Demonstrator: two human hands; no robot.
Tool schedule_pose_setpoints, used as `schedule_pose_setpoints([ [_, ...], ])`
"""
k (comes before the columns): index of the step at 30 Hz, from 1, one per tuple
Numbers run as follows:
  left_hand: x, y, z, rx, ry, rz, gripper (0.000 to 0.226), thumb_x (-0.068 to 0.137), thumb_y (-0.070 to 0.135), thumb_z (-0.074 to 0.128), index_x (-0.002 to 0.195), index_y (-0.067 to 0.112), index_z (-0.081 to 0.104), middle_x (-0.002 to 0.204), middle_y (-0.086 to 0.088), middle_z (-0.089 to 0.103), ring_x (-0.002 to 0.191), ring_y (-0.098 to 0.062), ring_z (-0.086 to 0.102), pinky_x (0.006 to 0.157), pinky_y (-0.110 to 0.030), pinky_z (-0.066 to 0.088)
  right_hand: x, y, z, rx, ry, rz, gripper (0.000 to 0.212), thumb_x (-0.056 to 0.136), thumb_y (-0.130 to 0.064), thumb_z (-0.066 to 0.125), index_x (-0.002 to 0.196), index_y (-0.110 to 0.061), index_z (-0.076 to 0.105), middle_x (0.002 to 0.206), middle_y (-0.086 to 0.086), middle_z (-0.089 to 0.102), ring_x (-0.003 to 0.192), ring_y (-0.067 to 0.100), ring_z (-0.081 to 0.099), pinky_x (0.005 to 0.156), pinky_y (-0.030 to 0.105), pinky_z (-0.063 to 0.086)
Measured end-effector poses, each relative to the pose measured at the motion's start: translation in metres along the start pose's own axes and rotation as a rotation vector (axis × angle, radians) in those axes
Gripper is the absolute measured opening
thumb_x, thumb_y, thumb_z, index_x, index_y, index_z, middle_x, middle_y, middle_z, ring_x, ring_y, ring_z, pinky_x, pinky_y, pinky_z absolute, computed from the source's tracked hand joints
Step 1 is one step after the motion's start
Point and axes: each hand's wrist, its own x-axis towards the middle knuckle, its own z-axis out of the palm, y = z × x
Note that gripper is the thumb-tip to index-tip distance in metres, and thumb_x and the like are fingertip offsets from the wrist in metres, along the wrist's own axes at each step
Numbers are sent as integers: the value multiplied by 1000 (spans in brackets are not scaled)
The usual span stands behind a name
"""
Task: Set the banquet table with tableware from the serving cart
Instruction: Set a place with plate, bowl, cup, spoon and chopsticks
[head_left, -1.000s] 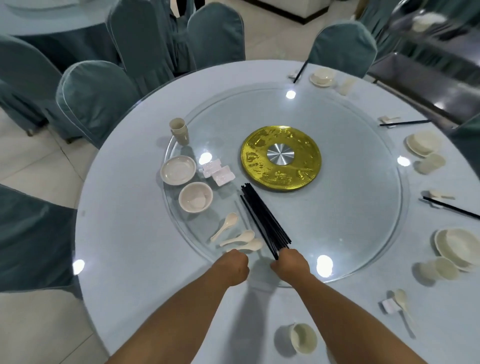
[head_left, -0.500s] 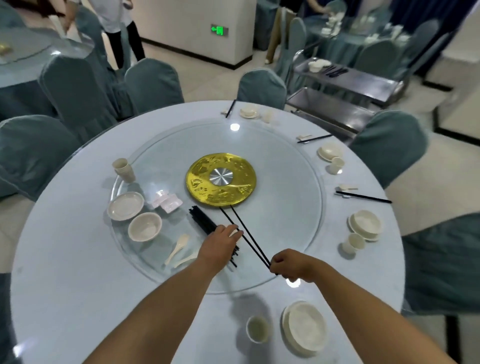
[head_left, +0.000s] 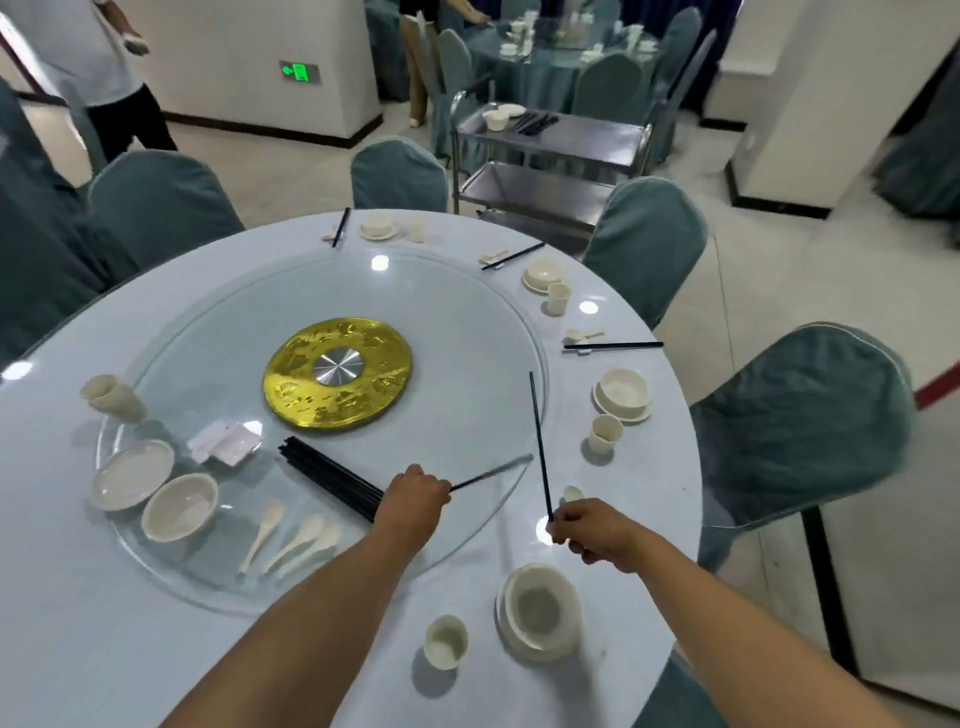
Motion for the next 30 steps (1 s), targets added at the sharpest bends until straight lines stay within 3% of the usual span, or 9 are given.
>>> schedule_pose_setpoints([
  [2, 4, 11, -7, -339, -45, -218, 21, 100, 21, 49, 101, 14, 68, 94, -7, 67, 93, -26, 62, 71, -31, 45, -1, 5, -3, 2, 72, -41, 11, 87, -15, 65, 78, -9, 63, 71, -2, 62, 55, 13, 44, 50, 24, 33],
  [5, 15, 35, -17, -1078, -32, -524, 16, 92, 11, 62, 100, 2, 72, 87, -9, 71, 75, -21, 67, 65, -24, 53, -1, 4, -1, -66, 111, -92, 13, 87, -16, 64, 76, -8, 67, 70, -3, 65, 55, 11, 52, 51, 24, 39],
  [8, 23, 60, -27, -1625, -68, -664, 14, 92, 5, 64, 103, -3, 67, 87, -14, 70, 71, -22, 67, 64, -24, 58, 2, -3, 5, -131, 106, -106, 17, 85, -20, 65, 80, -5, 71, 73, 0, 67, 54, 8, 54, 50, 22, 41],
  [10, 25, 73, -28, -1814, -108, -686, 13, 93, 6, 64, 103, -1, 65, 90, -15, 70, 76, -24, 69, 71, -30, 60, 3, -6, 8, -166, 94, -100, 16, 84, -20, 65, 78, -8, 74, 73, 5, 65, 54, 10, 52, 49, 21, 41],
  [12, 27, 80, -27, -1903, -134, -696, 13, 93, 7, 64, 104, -1, 65, 91, -16, 70, 77, -24, 71, 74, -32, 60, 2, -6, 10, -200, 90, -89, 17, 85, -19, 63, 80, -9, 76, 75, 9, 64, 59, 15, 50, 50, 23, 40],
  [16, 27, 90, -24, -1951, -156, -724, 11, 93, 7, 64, 102, 0, 66, 89, -17, 73, 77, -24, 72, 63, -29, 59, -1, 0, 5, -233, 105, -65, 18, 85, -14, 61, 89, -7, 77, 77, 9, 60, 61, 16, 49, 50, 23, 38],
  [25, 36, 117, -11, -2026, -223, -701, 22, 91, 5, 66, 111, -5, 63, 96, -18, 73, 84, -27, 73, 70, -32, 61, -7, 23, -9, -199, 124, -8, 19, 85, -11, 58, 85, -12, 77, 68, 2, 60, 55, 12, 49, 52, 23, 38],
  [30, 45, 138, 0, -2015, -203, -735, 19, 90, 2, 67, 106, -6, 62, 91, -21, 73, 86, -31, 73, 73, -36, 61, -7, 34, -12, -364, 261, -66, 17, 87, -27, 61, 72, -24, 69, 68, -3, 61, 59, 11, 53, 53, 21, 42],
])
